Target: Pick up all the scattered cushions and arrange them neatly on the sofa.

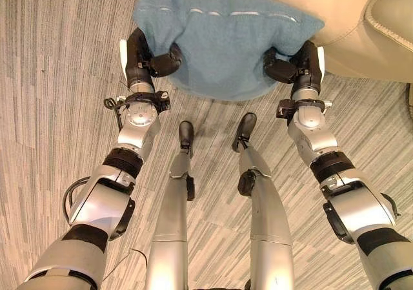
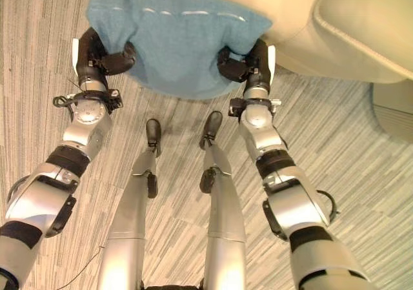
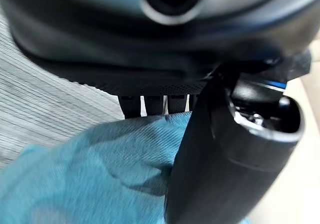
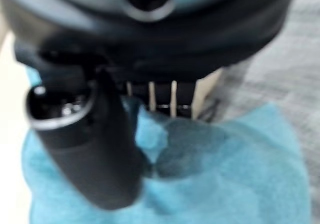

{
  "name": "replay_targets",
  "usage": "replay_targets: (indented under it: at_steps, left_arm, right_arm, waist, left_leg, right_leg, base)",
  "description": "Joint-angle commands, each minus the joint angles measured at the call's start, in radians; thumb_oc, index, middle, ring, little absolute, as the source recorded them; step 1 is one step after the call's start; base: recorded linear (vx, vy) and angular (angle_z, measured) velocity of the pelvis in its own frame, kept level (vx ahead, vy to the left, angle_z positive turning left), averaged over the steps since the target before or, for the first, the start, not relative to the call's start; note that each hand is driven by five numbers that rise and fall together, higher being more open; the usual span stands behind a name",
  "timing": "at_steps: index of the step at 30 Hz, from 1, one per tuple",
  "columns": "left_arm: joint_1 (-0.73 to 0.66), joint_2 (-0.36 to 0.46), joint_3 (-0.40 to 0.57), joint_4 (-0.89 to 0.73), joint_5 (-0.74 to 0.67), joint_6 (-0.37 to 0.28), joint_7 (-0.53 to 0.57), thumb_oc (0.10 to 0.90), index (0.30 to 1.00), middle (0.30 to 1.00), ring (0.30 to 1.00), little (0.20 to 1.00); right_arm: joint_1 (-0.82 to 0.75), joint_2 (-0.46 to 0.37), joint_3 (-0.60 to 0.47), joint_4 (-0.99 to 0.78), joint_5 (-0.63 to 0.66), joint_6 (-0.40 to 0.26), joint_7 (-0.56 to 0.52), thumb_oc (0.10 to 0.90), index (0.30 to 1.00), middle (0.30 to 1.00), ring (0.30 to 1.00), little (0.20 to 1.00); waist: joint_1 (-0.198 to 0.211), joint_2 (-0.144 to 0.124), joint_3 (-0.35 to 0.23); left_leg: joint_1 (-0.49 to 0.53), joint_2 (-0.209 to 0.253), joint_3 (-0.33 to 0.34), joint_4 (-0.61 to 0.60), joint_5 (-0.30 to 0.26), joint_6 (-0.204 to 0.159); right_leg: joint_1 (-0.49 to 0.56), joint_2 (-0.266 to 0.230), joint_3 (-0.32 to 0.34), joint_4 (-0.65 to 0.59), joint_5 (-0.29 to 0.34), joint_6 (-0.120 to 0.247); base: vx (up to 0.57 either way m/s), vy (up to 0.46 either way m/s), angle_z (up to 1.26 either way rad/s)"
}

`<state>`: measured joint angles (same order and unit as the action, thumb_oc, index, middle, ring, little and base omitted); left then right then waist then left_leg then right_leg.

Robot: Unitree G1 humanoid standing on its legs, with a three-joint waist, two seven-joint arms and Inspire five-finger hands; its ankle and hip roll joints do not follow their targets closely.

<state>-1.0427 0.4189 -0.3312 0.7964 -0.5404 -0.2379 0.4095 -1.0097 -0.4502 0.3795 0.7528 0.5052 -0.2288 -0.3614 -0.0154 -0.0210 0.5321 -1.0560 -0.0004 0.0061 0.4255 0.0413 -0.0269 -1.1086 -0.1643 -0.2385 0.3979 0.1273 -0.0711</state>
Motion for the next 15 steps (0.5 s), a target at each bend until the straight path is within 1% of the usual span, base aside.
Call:
replay_targets:
  at_steps: [1, 3, 4, 5, 6, 8, 11, 12, 14, 15]
  left_arm:
    - [0.135, -0.095, -0.018, -0.144, 0.037, -0.147, -0.036, 0.4, 0.3, 0.3, 0.3, 0.3]
    - [0.189, -0.102, 0.002, -0.184, 0.037, -0.151, -0.046, 0.4, 0.3, 0.3, 0.3, 0.3]
    - [0.24, -0.113, 0.021, -0.218, 0.038, -0.153, -0.054, 0.4, 0.3, 0.3, 0.3, 0.3]
    - [0.298, -0.13, 0.032, -0.267, 0.039, -0.156, -0.065, 0.4, 0.3, 0.3, 0.3, 0.3]
    - [0.334, -0.138, 0.037, -0.291, 0.045, -0.156, -0.07, 0.4, 0.3, 0.3, 0.3, 0.3]
    - [0.407, -0.143, 0.038, -0.33, 0.064, -0.153, -0.087, 0.4, 0.3, 0.3, 0.3, 0.3]
    - [0.542, -0.157, 0.042, -0.407, 0.07, -0.154, -0.119, 0.4, 0.3, 0.3, 0.3, 0.3]
    - [0.573, -0.164, 0.046, -0.415, 0.066, -0.152, -0.129, 0.4, 0.3, 0.3, 0.3, 0.3]
    - [0.655, -0.167, 0.042, -0.458, 0.063, -0.147, -0.154, 0.4, 0.3, 0.3, 0.3, 0.3]
    - [0.756, -0.164, 0.049, -0.489, 0.06, -0.138, -0.182, 0.4, 0.3, 0.3, 0.3, 0.3]
  right_arm:
    - [0.076, 0.109, -0.021, -0.198, -0.049, -0.173, 0.055, 0.4, 0.3, 0.3, 0.3, 0.3]
    - [0.127, 0.112, -0.04, -0.24, -0.058, -0.174, 0.058, 0.4, 0.3, 0.3, 0.3, 0.3]
    - [0.182, 0.12, -0.061, -0.281, -0.074, -0.176, 0.057, 0.4, 0.3, 0.3, 0.3, 0.3]
    - [0.246, 0.126, -0.076, -0.318, -0.093, -0.174, 0.058, 0.4, 0.3, 0.3, 0.3, 0.3]
    - [0.283, 0.136, -0.085, -0.339, -0.103, -0.174, 0.059, 0.4, 0.3, 0.3, 0.3, 0.3]
    - [0.353, 0.145, -0.085, -0.36, -0.134, -0.161, 0.062, 0.4, 0.3, 0.3, 0.3, 0.3]
    - [0.481, 0.155, -0.083, -0.417, -0.188, -0.14, 0.078, 0.4, 0.3, 0.3, 0.3, 0.3]
    - [0.518, 0.159, -0.088, -0.432, -0.201, -0.135, 0.082, 0.4, 0.3, 0.3, 0.3, 0.3]
    - [0.599, 0.168, -0.093, -0.462, -0.203, -0.126, 0.106, 0.4, 0.3, 0.3, 0.3, 0.3]
    - [0.705, 0.164, -0.116, -0.486, -0.206, -0.114, 0.129, 0.4, 0.3, 0.3, 0.3, 0.3]
  waist:
    - [0.0, 0.029, -0.277]
    - [0.001, 0.03, -0.282]
    - [0.001, 0.03, -0.289]
    - [0.004, 0.03, -0.294]
    - [0.006, 0.03, -0.298]
    - [0.008, 0.029, -0.303]
    - [0.012, 0.027, -0.305]
    - [0.012, 0.025, -0.304]
    - [0.014, 0.022, -0.308]
    - [0.016, 0.018, -0.313]
  left_leg:
    - [-0.118, 0.001, -0.013, -0.063, -0.029, -0.002]
    - [-0.072, 0.003, -0.014, -0.081, -0.028, -0.006]
    - [-0.022, 0.001, -0.016, -0.105, -0.026, -0.011]
    - [0.052, -0.001, -0.016, -0.137, -0.024, -0.016]
    - [0.094, -0.001, -0.019, -0.156, -0.022, -0.02]
    - [0.181, -0.002, -0.019, -0.19, -0.018, -0.026]
    - [0.339, 0.0, -0.022, -0.257, -0.008, -0.035]
    - [0.362, -0.002, -0.017, -0.27, 0.021, -0.031]
    - [0.454, 0.003, -0.02, -0.301, 0.024, -0.034]
    - [0.595, 0.008, -0.015, -0.35, 0.028, -0.039]
  right_leg:
    - [-0.06, 0.008, 0.064, 0.12, -0.211, 0.139]
    - [-0.016, 0.012, 0.06, 0.102, -0.21, 0.139]
    - [0.028, 0.012, 0.053, 0.083, -0.21, 0.138]
    - [0.091, 0.014, 0.045, 0.055, -0.207, 0.138]
    - [0.131, 0.016, 0.04, 0.036, -0.207, 0.139]
    - [0.214, 0.023, 0.034, -0.004, -0.206, 0.136]
    - [0.363, 0.039, 0.021, -0.08, -0.198, 0.135]
    - [0.393, 0.039, 0.009, -0.108, -0.168, 0.128]
    - [0.494, 0.047, 0.003, -0.155, -0.163, 0.129]
    - [0.649, 0.063, -0.007, -0.223, -0.161, 0.132]
  base:
    - [0.03, -0.029, -0.1]
    - [0.02, -0.038, -0.06]
    - [0.0, -0.079, 0.0]
    - [-0.01, -0.087, 0.01]
    - [-0.03, -0.068, -0.01]
    - [0.0, -0.038, -0.02]
    - [0.01, -0.03, -0.05]
    - [-0.02, -0.035, -0.05]
    - [0.08, -0.043, 0.0]
    - [0.18, -0.087, -0.05]
